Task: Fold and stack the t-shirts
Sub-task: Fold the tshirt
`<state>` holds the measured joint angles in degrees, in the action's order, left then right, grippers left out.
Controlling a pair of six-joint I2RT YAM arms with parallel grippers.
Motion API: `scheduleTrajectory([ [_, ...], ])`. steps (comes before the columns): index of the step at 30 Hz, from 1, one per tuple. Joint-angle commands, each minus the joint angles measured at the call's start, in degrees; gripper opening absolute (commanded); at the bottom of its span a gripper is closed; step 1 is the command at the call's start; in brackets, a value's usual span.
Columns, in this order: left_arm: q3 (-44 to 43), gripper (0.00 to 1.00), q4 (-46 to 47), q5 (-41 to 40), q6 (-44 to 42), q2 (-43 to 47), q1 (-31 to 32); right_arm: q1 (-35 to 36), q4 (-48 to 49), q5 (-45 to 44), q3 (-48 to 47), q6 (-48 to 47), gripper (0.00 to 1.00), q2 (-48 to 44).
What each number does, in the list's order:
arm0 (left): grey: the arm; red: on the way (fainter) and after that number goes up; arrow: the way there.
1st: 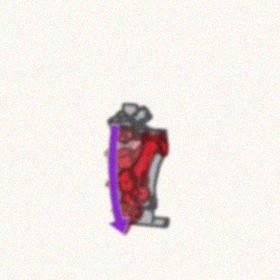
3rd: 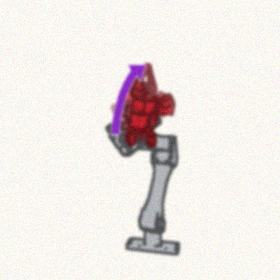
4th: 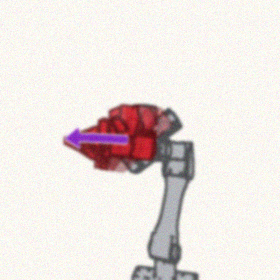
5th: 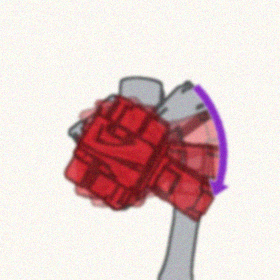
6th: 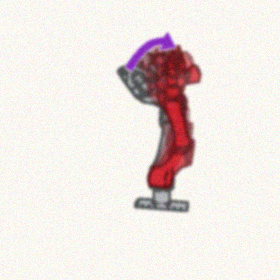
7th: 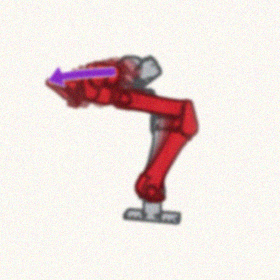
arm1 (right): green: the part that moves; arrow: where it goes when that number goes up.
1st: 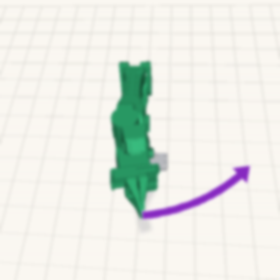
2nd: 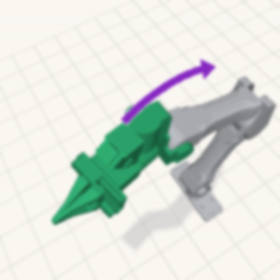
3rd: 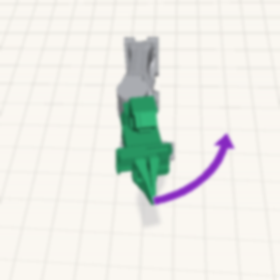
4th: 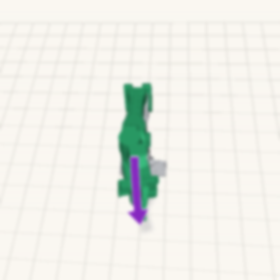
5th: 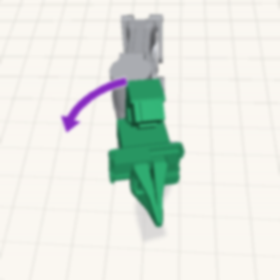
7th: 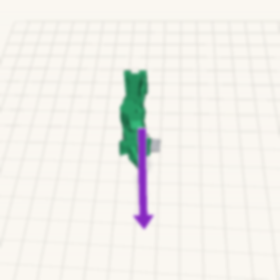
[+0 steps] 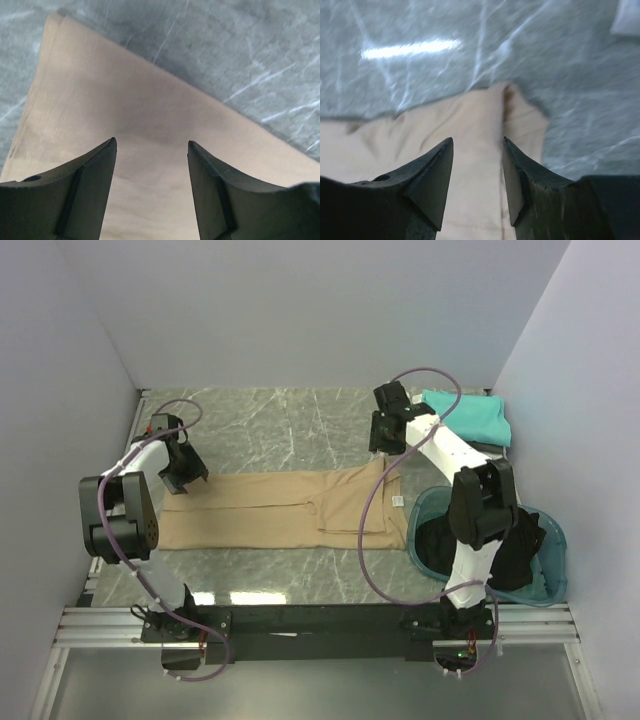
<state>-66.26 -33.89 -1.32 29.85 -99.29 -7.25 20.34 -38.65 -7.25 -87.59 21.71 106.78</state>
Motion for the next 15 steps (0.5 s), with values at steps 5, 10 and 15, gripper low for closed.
scheduleTrajectory([
  [5,-4.23,0.65,0.31,-0.43,1.53,-3.63,-0.49,-1.27,-1.16,-4.44,-7.68,-4.13,0.51,7.47],
  [10,-5.63,0.65,0.31,-0.44,1.44,-5.56,-1.19,-1.44,-3.26,-5.85,-11.54,-4.75,0.51,12.3],
  [15,-6.25,0.65,0.31,-0.44,1.53,-7.41,-1.81,-1.7,-4.5,-6.29,-12.16,-4.49,0.5,14.51],
])
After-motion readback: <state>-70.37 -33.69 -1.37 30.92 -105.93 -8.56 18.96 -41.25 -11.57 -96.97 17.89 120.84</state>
